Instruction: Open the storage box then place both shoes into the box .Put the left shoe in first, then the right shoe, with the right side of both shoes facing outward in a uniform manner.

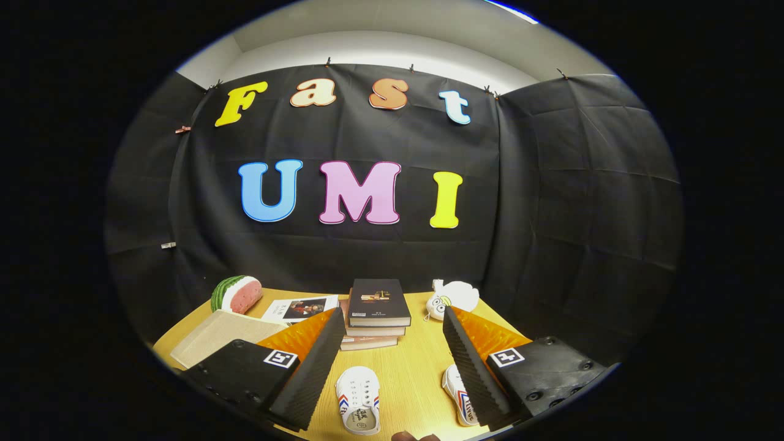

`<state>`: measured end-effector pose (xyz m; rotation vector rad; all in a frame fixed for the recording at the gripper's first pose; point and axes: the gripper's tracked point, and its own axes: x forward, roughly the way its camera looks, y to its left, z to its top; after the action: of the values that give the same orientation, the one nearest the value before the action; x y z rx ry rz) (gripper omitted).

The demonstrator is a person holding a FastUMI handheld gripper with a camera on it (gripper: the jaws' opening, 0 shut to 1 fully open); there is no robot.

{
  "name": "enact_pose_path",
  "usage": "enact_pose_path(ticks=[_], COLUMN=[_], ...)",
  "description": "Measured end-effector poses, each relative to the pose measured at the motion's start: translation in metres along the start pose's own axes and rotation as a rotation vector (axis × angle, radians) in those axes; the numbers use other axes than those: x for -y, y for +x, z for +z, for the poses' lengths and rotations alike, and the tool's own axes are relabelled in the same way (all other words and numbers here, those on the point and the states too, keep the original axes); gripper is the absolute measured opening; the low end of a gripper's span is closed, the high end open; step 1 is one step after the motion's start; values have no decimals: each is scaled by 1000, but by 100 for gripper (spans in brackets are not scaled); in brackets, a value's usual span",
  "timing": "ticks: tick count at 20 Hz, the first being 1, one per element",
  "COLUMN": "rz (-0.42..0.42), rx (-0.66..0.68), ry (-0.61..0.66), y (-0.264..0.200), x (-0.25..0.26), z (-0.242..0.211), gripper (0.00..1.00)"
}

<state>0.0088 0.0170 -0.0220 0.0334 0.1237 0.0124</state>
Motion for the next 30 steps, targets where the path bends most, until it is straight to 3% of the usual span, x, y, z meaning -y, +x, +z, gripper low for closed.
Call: enact_pose_path(ticks=[7,11,15,21,23,30], rz=[75,238,418,657,717,782], rx=[-90,-261,-554,-890,-968,-1107], ry=[43,212,426,631,648,776], y=[24,28,9,-28,-33,-35], x=[-8,-36,-82,-152,-171,-206], z=[-12,-37,-94,-160,-181,-202], gripper=[97,99,99,99,99,92])
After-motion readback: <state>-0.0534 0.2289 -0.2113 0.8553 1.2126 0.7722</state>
